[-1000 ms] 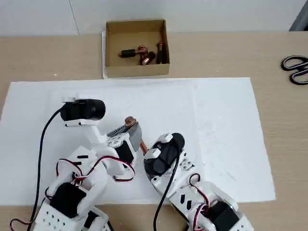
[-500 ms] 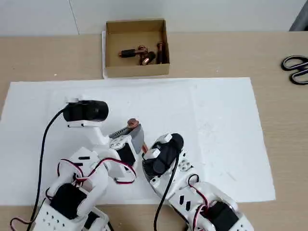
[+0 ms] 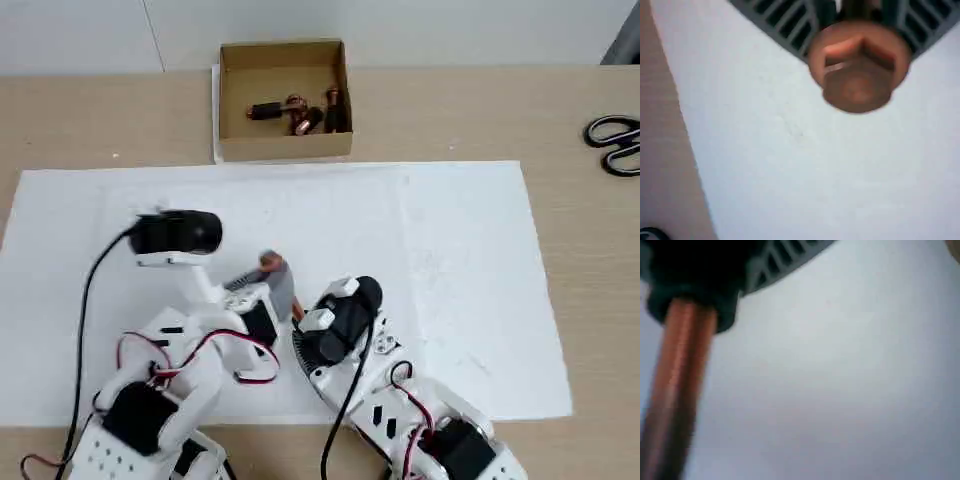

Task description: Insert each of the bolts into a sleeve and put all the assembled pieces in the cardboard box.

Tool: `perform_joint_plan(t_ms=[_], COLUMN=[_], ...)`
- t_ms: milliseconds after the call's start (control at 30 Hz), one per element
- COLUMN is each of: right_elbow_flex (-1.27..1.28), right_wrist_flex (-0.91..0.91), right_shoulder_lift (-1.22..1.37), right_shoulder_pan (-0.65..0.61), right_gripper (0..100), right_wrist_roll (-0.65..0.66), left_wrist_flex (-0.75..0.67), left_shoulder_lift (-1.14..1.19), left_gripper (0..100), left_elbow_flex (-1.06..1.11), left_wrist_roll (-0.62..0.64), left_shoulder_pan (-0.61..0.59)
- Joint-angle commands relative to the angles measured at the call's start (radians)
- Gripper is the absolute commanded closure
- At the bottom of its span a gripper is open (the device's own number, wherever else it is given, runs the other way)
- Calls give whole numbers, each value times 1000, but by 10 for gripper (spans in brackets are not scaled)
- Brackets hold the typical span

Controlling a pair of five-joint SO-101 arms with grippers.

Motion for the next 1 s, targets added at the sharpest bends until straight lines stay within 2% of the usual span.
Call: perform_joint_plan(t_ms=[0,267,467,733,967], right_elbow_flex=[-57,-57,-55,-55,-55], right_wrist_flex=[-33,-35,-35,-41,-42], right_shoulder_lift=[-7,-7,-7,-7,-7], right_shoulder_pan=[-1,-1,-1,-1,-1], right_gripper=[995,995,995,995,995], right_wrist_roll=[-6,-6,-6,-6,-6], left_wrist_flex=[3,2,52,161,241], left_shoulder_lift=[-12,-11,-12,-12,-8], left_gripper=[995,995,995,995,995], left_elbow_flex=[-5,-2,-5,-2,-2], left_wrist_roll=[-34,-32,-32,-35,-120], left_shoulder_pan=[-34,-23,94,189,216])
